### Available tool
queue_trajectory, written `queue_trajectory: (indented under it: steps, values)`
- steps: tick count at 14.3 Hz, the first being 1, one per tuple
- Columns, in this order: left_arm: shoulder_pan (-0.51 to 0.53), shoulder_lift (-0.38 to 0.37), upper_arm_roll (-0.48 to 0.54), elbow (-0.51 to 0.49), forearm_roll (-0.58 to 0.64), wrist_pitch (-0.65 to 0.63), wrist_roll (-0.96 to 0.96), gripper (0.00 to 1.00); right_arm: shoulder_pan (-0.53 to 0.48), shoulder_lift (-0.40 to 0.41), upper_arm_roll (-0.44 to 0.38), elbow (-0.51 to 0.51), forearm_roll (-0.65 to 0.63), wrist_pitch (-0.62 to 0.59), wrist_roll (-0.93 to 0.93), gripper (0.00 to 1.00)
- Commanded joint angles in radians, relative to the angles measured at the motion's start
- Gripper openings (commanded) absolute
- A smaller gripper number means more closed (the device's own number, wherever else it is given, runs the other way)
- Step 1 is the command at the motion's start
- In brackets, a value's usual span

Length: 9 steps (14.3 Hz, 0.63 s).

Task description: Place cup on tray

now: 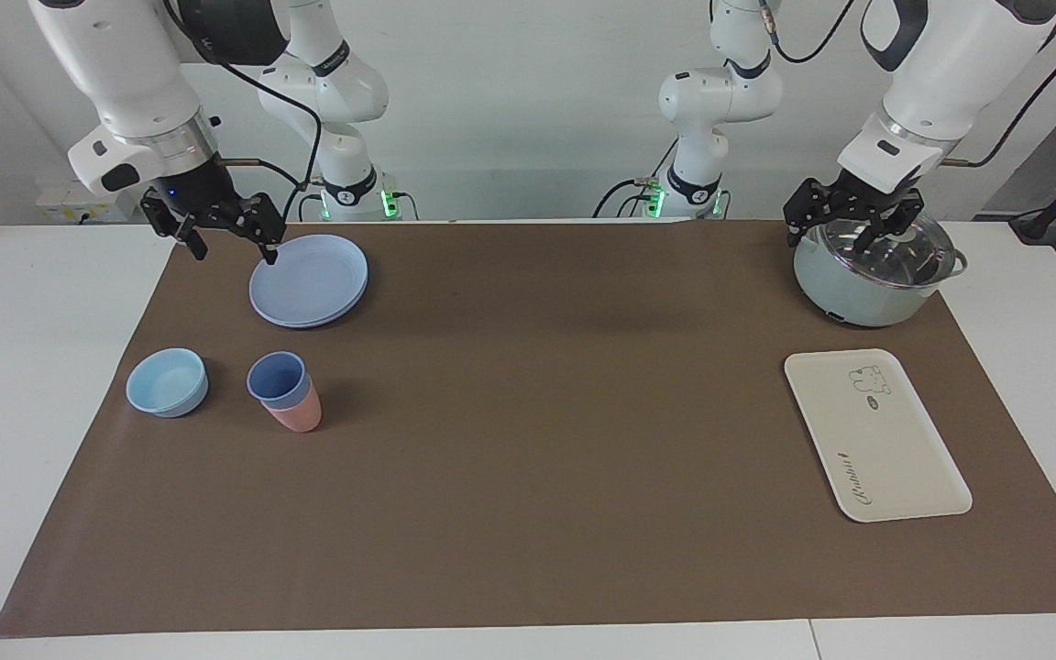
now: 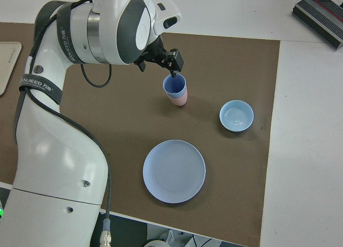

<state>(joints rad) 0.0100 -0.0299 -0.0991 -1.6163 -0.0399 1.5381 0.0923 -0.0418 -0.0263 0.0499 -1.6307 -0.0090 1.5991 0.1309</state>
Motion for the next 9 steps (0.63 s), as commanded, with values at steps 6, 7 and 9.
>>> queue_trajectory:
  steps: [6,7,9]
  values:
    - [0.008,-0.034,-0.004,-0.036,-0.005,0.004,-0.009,1.00,0.002,-0.014,0.005,-0.009,0.007,-0.031,-0.011,1.00]
    - [0.008,-0.034,-0.004,-0.036,-0.005,0.004,-0.009,1.00,0.003,-0.015,0.007,-0.009,0.007,-0.059,-0.011,1.00]
    - [0.008,-0.034,-0.004,-0.036,-0.005,0.004,-0.009,1.00,-0.007,-0.017,0.007,-0.009,0.007,-0.091,-0.017,1.00]
